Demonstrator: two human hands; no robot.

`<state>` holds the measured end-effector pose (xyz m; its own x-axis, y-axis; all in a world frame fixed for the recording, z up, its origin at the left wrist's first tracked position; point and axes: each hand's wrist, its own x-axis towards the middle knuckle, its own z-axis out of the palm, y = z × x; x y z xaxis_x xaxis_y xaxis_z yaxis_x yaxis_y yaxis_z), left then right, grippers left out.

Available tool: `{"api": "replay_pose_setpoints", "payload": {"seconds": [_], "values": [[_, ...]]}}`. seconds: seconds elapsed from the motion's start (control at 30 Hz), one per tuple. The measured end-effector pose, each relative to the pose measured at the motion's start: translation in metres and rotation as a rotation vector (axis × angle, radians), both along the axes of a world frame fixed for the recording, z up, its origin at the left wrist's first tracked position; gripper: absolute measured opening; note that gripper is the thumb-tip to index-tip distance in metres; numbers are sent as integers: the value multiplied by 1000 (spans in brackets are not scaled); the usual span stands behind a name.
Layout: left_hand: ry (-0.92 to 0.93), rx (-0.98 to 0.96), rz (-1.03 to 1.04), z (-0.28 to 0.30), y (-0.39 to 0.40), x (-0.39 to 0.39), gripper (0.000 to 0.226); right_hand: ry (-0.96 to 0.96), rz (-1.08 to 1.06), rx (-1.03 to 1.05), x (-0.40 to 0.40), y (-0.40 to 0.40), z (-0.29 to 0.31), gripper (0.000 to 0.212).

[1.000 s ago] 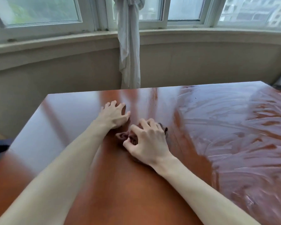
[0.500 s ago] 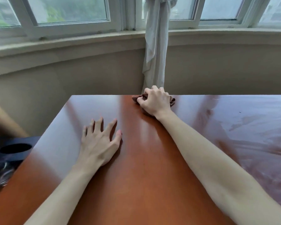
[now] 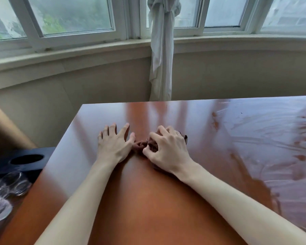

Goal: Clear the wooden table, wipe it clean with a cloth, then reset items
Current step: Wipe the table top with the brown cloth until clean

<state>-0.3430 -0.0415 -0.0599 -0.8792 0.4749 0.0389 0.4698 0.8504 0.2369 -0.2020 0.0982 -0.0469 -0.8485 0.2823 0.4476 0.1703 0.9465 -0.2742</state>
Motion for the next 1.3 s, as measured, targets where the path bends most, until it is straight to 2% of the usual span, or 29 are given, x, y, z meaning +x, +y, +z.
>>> {"api": "replay_pose_setpoints", "payload": {"seconds": [0.1,0.2,0.43,0.57,0.73,0.87,1.03,1.2,1.3], "values": [[-7,13,3,-2,-1,-1,61,20,118,30,50,-35,-5,28],[-3,25,-1,-5,-2,-2,62,5,154,48,37,-27,-3,29],[71,43,25,-11,2,-4,66,-52,-21,58,-130,46,-3,34],[48,32,29,-13,4,-7,65,-56,-74,20,-229,72,-1,36],[45,41,51,-11,4,-6,68,-82,-137,-11,-277,83,2,41],[26,54,50,-9,4,-5,69,-58,-88,-8,-221,66,1,38],[19,39,39,-4,2,-1,61,-61,-8,-7,-83,27,1,44],[1,37,33,-1,1,2,58,-3,93,18,58,-17,-2,29],[1,27,26,-3,-1,0,58,36,183,40,85,-19,-2,24]]}}
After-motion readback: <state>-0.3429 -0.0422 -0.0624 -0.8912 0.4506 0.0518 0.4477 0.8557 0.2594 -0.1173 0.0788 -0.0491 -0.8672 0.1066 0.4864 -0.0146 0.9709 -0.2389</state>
